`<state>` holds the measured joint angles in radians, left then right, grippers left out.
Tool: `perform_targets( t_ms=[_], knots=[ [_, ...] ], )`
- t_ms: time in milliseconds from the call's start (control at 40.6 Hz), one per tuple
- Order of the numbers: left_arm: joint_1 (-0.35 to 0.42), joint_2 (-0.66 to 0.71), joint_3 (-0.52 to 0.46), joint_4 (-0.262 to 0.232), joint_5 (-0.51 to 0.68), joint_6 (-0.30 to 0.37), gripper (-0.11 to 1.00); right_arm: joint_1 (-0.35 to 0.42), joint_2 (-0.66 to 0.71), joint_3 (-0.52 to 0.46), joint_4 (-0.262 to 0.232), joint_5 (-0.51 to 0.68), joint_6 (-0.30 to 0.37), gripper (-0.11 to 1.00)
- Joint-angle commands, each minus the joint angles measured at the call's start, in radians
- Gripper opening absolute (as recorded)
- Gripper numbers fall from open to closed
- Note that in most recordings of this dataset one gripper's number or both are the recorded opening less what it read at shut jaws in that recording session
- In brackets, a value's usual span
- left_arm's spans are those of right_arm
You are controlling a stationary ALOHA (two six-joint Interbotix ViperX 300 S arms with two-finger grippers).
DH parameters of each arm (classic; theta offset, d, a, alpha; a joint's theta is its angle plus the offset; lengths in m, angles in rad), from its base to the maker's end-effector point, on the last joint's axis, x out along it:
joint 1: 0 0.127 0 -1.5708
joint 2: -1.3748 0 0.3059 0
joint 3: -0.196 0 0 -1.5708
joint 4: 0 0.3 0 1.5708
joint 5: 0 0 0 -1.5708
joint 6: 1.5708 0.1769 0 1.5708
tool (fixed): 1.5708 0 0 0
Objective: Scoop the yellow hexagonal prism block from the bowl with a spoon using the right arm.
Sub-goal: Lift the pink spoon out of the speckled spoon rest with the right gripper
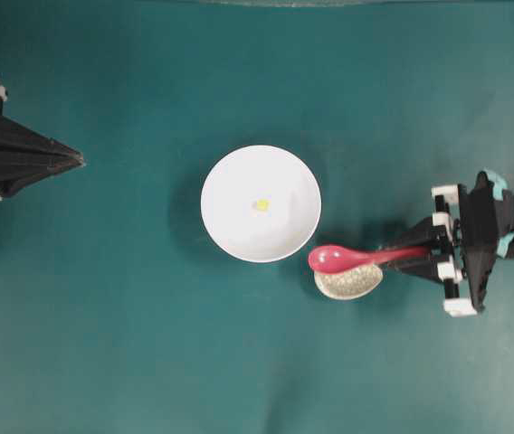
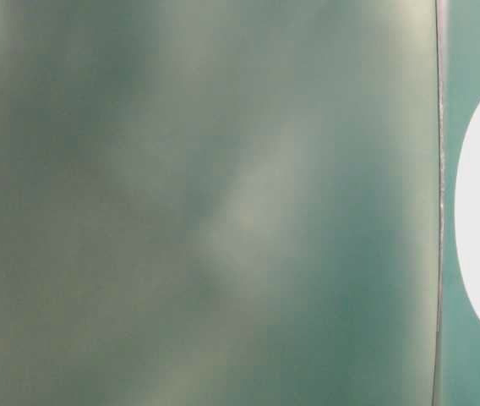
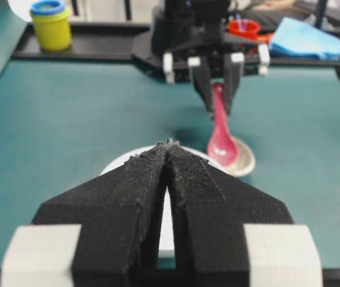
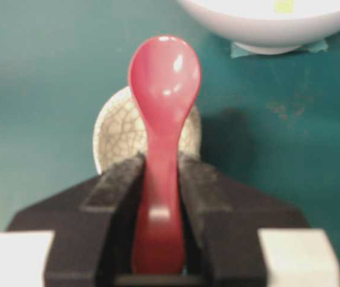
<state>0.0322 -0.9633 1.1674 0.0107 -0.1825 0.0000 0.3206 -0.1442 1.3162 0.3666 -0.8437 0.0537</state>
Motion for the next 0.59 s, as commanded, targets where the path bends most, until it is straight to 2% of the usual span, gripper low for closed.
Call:
perform_targets(
  t_ms=[0, 320, 566],
  knots=[
    [0.002, 0.003, -0.026, 0.003, 0.005, 0.000, 0.01, -0.026, -0.058, -0.026, -0.002, 0.046, -0.008, 0.24],
    [0.002, 0.003, -0.026, 0.003, 0.012, 0.000, 0.01, -0.115, -0.161, -0.092, -0.003, 0.190, -0.089, 0.23],
    [0.002, 0.003, -0.026, 0.003, 0.015, 0.000, 0.01, -0.126, -0.172, -0.149, -0.005, 0.299, -0.132, 0.23]
  ],
)
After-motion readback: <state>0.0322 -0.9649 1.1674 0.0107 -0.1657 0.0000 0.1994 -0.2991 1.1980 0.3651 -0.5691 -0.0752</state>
